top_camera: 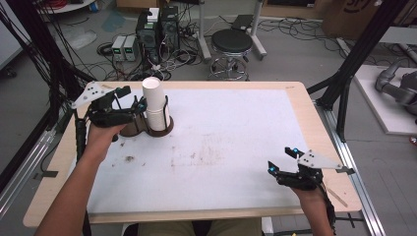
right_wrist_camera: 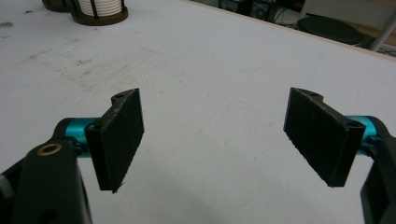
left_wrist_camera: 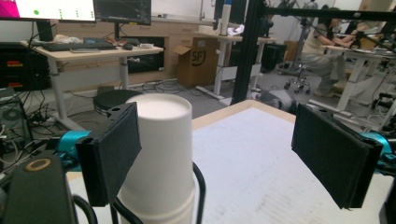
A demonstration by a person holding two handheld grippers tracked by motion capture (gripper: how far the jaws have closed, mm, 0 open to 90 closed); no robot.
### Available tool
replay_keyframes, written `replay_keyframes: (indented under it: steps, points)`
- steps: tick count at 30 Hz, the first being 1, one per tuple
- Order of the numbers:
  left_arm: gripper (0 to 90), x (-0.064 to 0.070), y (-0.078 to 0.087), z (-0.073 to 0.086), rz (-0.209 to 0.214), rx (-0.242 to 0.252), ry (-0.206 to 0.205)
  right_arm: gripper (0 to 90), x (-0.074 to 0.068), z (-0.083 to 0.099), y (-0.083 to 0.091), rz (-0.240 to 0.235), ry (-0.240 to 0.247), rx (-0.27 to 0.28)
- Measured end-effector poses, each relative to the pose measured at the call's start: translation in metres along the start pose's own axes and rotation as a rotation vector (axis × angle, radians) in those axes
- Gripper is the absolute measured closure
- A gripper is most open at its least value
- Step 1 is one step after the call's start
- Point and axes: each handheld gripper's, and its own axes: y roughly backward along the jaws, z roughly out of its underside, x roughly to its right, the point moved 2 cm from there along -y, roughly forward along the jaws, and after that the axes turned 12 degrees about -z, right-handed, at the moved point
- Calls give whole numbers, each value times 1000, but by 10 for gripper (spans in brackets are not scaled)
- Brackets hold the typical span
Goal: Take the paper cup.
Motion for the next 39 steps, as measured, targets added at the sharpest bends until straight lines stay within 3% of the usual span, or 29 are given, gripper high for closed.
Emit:
replay_keyframes:
  steps: [5,10,21,24,27,30,35,39]
  points:
    - [157,-4,-15,-11,-14,-26,-8,205,0,0,0,1,2,4]
    - [157,-10,-37,-18,-58,-77,-23,205,0,0,1,-1,8,4]
    - [157,-14,-65,2,-102,-167,-21,205,-1,1,4,-3,-1,7]
    - [160,-12,-71,7,-104,-192,-47,205,0,0,4,1,6,16]
    - [171,-11,-75,11,-115,-211,-47,205,0,0,4,-1,3,15]
    - [228,-11,-78,13,-107,-218,-41,205,-1,0,4,-3,3,15]
    - [320,-12,-79,13,-129,-217,-52,205,0,1,5,-3,2,14]
    - [328,-12,-77,10,-126,-189,-39,205,1,1,5,-3,1,13]
